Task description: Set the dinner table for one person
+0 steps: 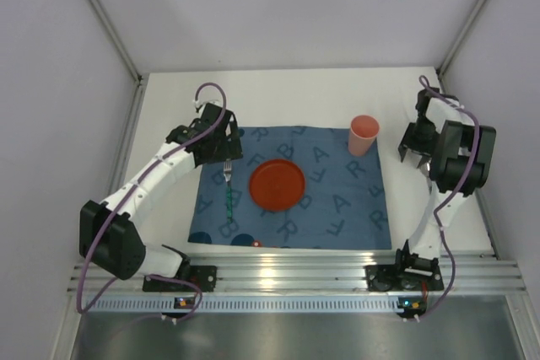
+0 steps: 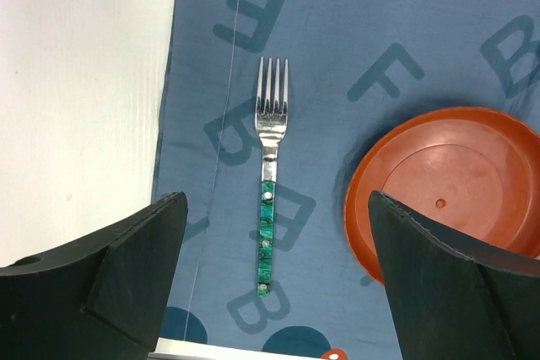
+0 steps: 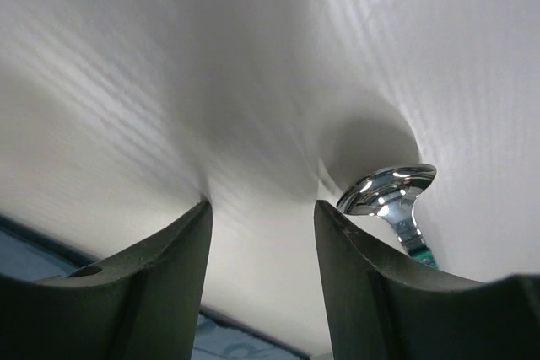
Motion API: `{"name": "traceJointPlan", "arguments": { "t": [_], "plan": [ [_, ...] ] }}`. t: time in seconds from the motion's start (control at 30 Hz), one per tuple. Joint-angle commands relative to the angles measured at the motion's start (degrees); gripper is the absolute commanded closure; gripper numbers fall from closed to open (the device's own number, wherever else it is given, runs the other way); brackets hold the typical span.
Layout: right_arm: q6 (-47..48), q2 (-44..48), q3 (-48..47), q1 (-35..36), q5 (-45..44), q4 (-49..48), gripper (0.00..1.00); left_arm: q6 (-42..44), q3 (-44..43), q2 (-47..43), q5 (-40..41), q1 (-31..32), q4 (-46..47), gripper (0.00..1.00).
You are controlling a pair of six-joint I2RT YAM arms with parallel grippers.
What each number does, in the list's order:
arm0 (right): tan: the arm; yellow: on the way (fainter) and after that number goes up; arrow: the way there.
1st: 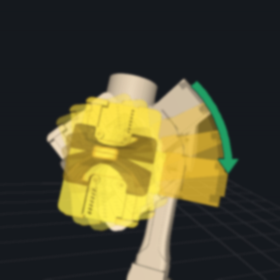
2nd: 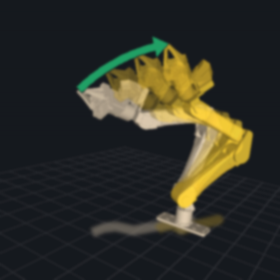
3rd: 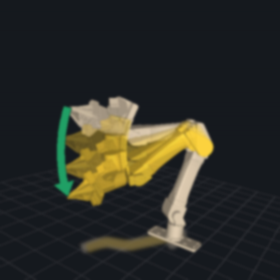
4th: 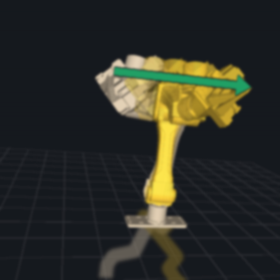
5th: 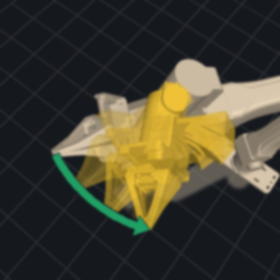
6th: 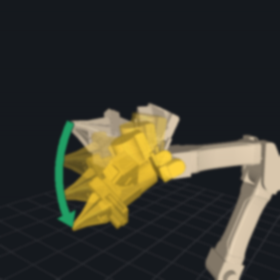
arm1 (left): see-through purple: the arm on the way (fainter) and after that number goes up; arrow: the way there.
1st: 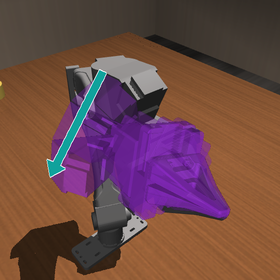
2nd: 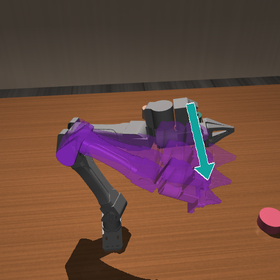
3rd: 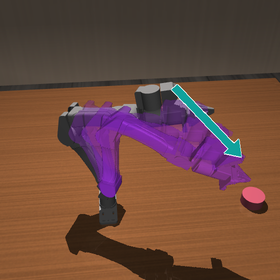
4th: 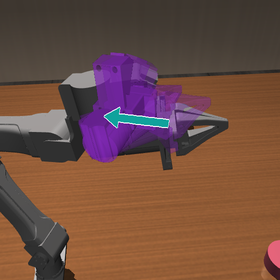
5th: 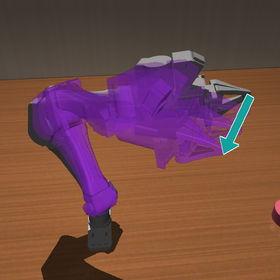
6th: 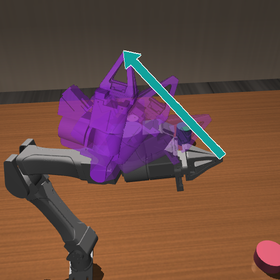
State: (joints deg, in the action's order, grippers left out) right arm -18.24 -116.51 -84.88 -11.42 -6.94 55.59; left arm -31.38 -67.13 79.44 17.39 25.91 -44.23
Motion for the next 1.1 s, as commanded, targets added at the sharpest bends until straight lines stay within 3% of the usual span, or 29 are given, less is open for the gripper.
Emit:
{"name": "traceJointPlan", "arguments": {
  "t": [0.0,0.13,0.23,0.43,0.63,0.77,1.07],
  "plan": [
    [-1.01,-3.63,-6.51,-1.67,-8.71,-0.75,0.47,0.26,-2.30,-0.25,-0.16,-0.34,1.95,0.07],
    [2.06,-6.53,-10.47,-3.08,0.86,-3.21,0.48,0.61,-2.21,-0.69,-0.42,-0.34,1.69,0.07],
    [2.42,-2.96,-11.62,-3.08,5.61,-3.12,0.48,1.49,-3.09,-0.95,0.01,-0.34,0.72,0.07],
    [0.31,12.67,-2.85,-3.43,1.15,-2.60,0.46,1.67,-3.53,-1.22,0.19,-0.42,0.72,0.07],
    [-2.06,21.31,10.86,-5.62,-4.31,-3.03,0.39,-0.35,-1.25,-3.40,-0.60,-0.34,1.68,0.07],
    [-1.63,19.66,15.71,-8.61,-5.36,-4.53,0.34,-1.41,2.17,-5.26,-0.25,-0.42,1.95,0.07],
    [-0.92,10.26,17.73,-13.63,-6.33,-9.98,0.36,-3.78,5.96,-7.63,0.54,-0.42,0.99,0.07]
  ]
}}
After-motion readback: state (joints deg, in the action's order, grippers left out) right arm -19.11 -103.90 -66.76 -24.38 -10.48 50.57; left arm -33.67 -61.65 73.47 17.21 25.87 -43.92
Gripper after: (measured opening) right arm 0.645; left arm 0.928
